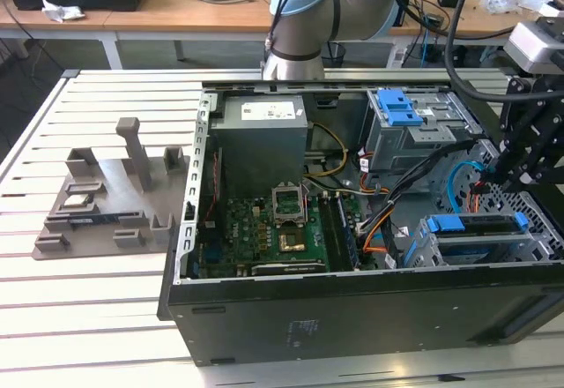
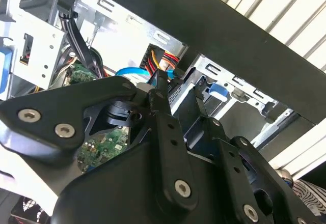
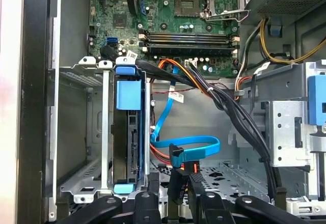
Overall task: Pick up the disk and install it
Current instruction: 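Insert the first disk wire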
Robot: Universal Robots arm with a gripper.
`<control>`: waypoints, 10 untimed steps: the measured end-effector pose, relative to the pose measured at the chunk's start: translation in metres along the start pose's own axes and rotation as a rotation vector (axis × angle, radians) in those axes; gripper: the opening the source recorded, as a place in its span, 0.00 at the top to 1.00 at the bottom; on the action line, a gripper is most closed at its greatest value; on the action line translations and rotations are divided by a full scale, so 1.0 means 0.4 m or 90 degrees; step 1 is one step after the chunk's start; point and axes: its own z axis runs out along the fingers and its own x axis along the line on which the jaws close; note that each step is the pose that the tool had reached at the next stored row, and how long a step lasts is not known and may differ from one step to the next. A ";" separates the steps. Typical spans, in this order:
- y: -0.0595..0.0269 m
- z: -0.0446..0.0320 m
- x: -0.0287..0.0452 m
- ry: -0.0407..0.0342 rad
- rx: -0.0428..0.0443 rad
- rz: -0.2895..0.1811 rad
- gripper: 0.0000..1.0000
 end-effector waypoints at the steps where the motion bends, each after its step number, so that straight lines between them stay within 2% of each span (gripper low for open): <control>1: 0.000 0.000 0.000 -0.0001 0.0000 0.000 0.64; 3: 0.000 0.000 0.000 -0.0001 0.0000 0.000 0.64; 6: 0.000 0.000 0.000 0.0000 -0.0001 0.000 0.83; 10: 0.001 0.001 0.003 -0.0002 -0.0001 0.000 0.83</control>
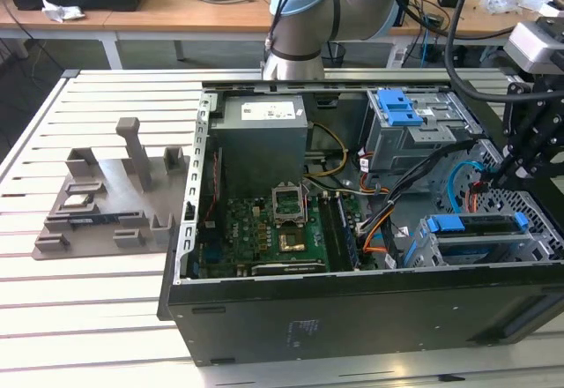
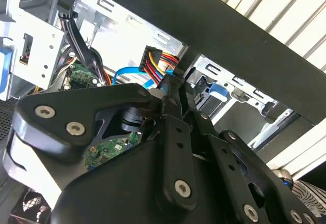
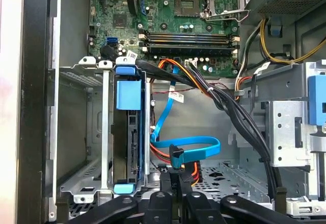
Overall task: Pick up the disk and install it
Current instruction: 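Insert the first disk wire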
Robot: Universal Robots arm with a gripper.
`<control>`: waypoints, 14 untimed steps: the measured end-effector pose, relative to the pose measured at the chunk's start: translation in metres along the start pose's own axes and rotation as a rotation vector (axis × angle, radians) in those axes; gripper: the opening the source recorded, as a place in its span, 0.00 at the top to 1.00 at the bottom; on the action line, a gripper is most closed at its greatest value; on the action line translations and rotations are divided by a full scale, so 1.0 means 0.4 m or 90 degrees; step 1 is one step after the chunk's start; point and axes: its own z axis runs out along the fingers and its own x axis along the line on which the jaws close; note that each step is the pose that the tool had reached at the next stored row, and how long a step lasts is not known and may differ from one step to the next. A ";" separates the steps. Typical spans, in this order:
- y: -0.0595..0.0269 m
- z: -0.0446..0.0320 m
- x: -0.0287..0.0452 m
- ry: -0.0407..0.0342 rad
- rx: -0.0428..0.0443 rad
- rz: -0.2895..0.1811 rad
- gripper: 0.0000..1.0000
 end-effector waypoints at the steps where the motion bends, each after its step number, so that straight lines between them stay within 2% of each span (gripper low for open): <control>1: 0.004 0.000 0.007 0.0002 0.0000 0.000 0.83; 6: 0.023 0.001 0.041 0.0003 0.0003 0.000 0.83; 9: 0.023 0.012 0.052 0.0004 0.0002 0.000 0.83; 14: 0.033 0.019 0.073 0.0003 0.0002 0.000 0.83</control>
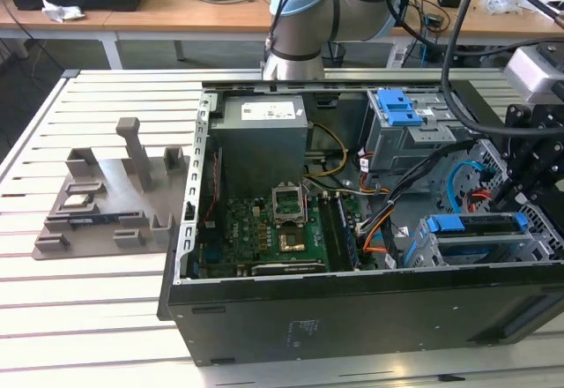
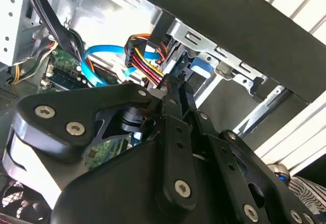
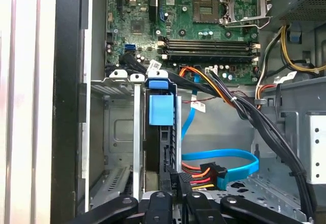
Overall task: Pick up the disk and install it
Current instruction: 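Insert the first disk wire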
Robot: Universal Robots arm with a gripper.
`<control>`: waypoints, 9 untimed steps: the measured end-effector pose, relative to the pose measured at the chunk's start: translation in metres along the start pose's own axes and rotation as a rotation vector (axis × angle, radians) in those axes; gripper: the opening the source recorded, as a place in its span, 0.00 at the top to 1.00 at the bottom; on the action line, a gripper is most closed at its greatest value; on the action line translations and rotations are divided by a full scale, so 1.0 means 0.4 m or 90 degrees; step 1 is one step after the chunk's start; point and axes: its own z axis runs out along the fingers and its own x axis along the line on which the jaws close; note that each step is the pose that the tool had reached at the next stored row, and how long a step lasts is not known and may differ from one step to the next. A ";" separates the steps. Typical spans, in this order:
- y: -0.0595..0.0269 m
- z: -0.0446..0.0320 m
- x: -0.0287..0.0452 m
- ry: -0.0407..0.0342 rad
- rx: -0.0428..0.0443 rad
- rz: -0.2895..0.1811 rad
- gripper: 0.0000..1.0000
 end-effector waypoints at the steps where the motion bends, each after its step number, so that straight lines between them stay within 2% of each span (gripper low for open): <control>1: 0.000 0.002 0.001 -0.0001 0.0000 0.000 0.83; 9: 0.003 0.016 0.005 0.0002 0.0000 0.000 0.83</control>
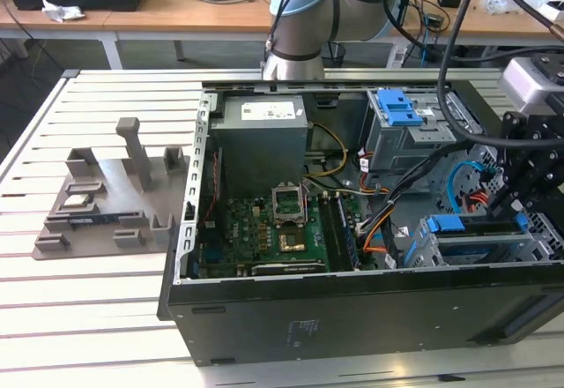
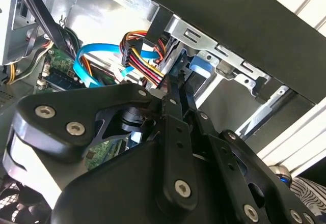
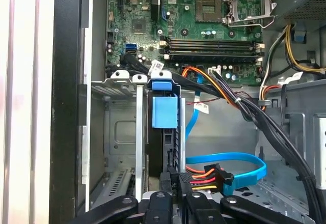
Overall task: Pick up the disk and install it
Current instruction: 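Insert the first disk wire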
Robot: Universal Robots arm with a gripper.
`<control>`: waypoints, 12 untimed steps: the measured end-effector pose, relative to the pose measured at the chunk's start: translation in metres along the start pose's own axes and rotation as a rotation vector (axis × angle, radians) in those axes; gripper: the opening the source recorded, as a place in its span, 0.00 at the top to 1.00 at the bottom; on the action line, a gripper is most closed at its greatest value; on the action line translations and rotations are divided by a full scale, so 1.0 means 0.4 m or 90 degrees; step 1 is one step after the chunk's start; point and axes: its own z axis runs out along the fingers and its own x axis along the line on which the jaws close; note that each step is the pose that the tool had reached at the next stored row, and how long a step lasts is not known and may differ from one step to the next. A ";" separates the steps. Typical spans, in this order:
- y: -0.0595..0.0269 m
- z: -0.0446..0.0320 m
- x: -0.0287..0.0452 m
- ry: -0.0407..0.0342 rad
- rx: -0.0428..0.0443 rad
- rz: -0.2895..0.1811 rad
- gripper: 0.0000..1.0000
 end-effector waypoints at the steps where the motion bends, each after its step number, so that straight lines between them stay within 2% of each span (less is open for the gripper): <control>1: 0.000 0.003 0.000 0.0000 0.0000 0.000 0.83; 3: 0.000 0.010 0.001 0.0004 0.0000 0.000 0.83; 4: 0.000 0.014 0.001 -0.0009 -0.0001 0.000 0.83; 12: -0.001 0.016 0.001 -0.0001 0.0000 0.000 0.83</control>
